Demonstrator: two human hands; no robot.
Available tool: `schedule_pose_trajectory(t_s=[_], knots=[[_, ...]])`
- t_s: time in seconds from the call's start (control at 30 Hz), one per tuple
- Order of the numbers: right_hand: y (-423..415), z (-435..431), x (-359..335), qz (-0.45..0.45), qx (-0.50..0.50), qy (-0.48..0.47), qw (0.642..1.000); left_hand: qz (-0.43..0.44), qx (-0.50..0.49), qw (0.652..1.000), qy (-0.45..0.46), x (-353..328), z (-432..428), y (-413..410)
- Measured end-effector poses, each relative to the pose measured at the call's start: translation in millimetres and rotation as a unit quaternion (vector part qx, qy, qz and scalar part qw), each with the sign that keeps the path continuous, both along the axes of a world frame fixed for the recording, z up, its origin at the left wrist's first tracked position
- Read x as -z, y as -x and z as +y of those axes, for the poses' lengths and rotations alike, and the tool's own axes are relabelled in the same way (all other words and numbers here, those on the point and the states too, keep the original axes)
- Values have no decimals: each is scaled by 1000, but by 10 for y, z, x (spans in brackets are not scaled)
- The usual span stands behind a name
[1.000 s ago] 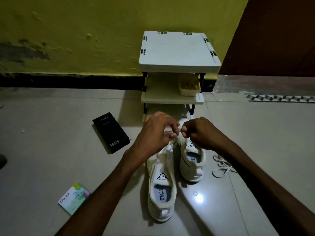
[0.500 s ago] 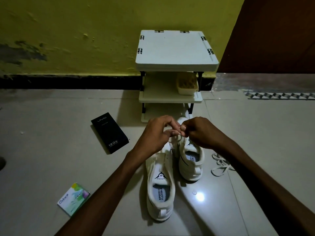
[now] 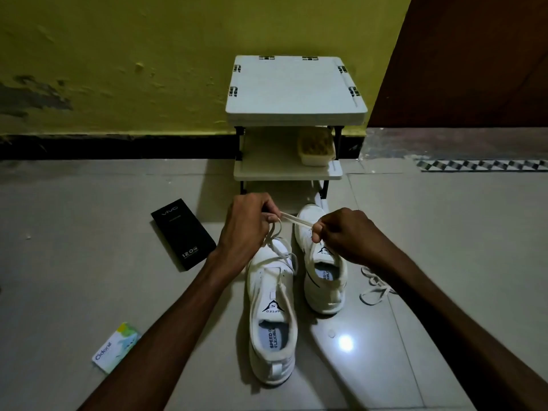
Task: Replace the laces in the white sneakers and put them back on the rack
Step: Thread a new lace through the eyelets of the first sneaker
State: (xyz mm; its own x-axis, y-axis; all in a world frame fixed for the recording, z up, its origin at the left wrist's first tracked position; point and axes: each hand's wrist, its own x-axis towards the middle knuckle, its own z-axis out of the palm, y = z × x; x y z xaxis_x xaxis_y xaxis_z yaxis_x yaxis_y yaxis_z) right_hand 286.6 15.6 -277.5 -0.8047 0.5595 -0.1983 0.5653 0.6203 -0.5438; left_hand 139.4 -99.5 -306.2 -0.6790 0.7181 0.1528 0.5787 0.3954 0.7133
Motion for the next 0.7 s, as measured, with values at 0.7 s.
schedule_pose_trajectory(t_s=[0.7], knots=[[37,-81,-153,121,-92,272,950,-51,77,993,-68,-510,-149,-117]])
